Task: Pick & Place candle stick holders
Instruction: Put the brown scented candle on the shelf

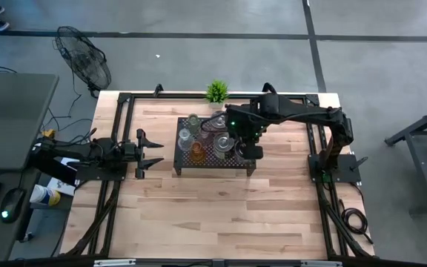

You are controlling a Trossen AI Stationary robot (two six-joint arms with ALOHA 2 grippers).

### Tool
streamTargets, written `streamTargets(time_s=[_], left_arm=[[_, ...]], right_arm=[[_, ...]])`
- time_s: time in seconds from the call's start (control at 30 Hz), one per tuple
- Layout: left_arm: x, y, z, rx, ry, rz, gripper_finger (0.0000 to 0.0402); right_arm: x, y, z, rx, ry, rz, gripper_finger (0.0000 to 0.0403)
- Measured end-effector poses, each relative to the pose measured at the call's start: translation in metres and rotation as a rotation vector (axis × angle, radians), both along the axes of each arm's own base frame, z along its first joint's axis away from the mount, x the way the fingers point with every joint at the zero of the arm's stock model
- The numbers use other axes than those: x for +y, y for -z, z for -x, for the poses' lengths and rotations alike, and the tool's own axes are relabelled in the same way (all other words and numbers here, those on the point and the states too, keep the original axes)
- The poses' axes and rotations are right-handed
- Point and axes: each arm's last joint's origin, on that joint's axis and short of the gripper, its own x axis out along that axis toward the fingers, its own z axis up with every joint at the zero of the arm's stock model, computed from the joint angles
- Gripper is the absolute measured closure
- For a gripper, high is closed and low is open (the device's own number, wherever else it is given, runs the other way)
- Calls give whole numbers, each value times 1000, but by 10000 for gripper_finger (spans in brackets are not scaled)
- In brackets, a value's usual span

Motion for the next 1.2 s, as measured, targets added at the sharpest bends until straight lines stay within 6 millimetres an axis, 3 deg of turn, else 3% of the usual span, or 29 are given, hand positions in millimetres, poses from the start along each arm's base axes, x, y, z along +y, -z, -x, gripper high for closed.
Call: streamTargets(time_s=[0.37,1.2], left_arm=[[0,0,0,0,0,0,179],[0,0,0,0,0,0,179]], right_arm=[[-9,0,1,2,-7,-9,403],[-8,-1,-2,-27,-33,-29,402]])
